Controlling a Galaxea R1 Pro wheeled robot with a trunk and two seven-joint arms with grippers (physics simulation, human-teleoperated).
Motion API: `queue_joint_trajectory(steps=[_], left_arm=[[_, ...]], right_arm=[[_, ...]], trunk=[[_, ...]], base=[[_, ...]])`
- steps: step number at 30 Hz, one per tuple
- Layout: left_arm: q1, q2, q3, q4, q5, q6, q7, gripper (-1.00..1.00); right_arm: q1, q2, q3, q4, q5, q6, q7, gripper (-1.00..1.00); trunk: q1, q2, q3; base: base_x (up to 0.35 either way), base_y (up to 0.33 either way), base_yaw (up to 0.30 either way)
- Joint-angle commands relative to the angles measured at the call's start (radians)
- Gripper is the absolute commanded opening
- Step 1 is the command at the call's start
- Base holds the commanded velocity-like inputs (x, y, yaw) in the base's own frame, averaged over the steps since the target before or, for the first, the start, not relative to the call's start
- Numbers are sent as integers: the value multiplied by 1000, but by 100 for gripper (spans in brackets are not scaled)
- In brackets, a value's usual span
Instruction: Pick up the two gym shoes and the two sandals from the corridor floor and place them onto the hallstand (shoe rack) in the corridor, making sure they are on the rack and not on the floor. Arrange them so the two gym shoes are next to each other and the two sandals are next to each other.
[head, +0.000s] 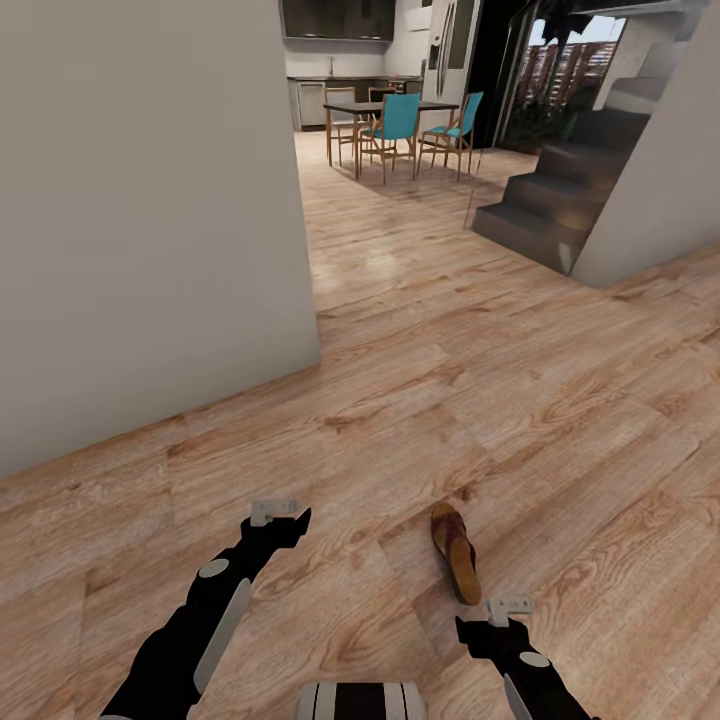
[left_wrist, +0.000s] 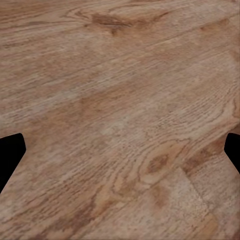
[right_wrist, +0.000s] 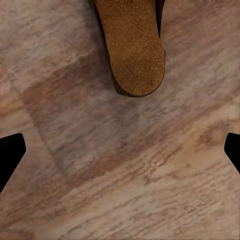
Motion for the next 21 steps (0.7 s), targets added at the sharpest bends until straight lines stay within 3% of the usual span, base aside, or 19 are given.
queue_joint_trajectory(steps=[1, 13, 21], left_arm=[[0, 0, 0, -1, 8, 5, 0, 100], [0, -1, -1, 0, 8, 5, 0, 100], [0, -1, -7, 0, 8, 5, 0, 100]], right_arm=[[0, 0, 0, -2, 0, 6, -1, 100], [0, 0, 1, -3, 1, 5, 3, 100], [0, 0, 3, -4, 6, 5, 5, 100]], trunk=[[0, 0, -1], [0, 0, -1], [0, 0, -1]], base=[[78, 0, 0], [263, 0, 0], [84, 0, 0]])
